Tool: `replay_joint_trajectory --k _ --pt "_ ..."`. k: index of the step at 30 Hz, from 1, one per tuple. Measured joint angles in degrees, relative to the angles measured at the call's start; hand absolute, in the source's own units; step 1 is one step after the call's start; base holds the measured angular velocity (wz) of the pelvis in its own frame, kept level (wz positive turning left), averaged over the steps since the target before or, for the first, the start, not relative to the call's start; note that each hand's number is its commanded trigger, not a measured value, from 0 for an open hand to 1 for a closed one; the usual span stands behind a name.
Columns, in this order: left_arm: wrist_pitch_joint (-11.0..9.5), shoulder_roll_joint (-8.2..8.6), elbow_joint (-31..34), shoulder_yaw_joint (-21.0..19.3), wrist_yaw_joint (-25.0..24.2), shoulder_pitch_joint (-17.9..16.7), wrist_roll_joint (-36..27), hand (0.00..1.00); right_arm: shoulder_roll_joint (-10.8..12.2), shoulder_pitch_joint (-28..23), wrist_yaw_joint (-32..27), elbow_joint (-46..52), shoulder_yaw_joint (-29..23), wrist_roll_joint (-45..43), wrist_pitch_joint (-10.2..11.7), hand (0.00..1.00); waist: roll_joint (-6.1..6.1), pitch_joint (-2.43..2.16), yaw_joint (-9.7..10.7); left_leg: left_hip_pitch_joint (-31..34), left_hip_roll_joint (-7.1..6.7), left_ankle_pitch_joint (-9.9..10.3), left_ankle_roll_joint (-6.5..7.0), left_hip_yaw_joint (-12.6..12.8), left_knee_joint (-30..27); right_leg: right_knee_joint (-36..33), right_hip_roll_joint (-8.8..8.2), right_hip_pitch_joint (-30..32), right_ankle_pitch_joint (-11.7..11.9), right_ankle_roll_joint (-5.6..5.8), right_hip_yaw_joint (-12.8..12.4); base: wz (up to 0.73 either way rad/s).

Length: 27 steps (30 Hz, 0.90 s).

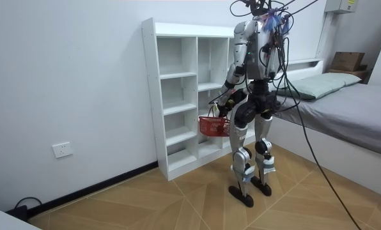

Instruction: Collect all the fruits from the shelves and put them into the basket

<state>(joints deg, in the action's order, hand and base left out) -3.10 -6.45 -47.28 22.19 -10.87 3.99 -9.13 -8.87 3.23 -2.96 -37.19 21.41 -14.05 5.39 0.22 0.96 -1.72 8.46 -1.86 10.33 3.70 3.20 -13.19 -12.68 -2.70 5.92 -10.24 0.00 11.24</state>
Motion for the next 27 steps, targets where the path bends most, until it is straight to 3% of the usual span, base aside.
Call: replay_joint_trajectory --k 13,19,27 --pt "-0.12 -0.65 1.84 0.56 -3.56 0.04 7.59 1.0 0.54 2.69 0.01 -3.19 -0.04 -4.59 0.01 1.0 0.27 0.47 -0.13 0.1 0.0 0.0 0.0 -0.04 -0.03 0.0 -0.09 0.16 0.0 0.0 -0.17 0.0" --pt "-1.97 -0.52 2.45 0.7 -3.66 0.04 8.95 1.0 0.8 4.41 0.19 -6.14 -0.04 -4.71 0.29 1.0 0.34 0.5 -0.19 0.12 0.04 0.0 0.0 -0.05 0.0 0.0 -0.05 0.17 0.0 0.0 -0.17 0.0" --pt "-2.0 -1.05 2.31 3.15 -3.69 0.38 9.89 1.0 1.95 7.52 0.16 -14.46 2.66 -4.59 0.65 1.0 0.37 0.52 -0.18 0.23 0.03 0.0 0.0 -0.2 -0.25 0.02 -0.16 0.16 0.0 0.0 -0.18 0.0"
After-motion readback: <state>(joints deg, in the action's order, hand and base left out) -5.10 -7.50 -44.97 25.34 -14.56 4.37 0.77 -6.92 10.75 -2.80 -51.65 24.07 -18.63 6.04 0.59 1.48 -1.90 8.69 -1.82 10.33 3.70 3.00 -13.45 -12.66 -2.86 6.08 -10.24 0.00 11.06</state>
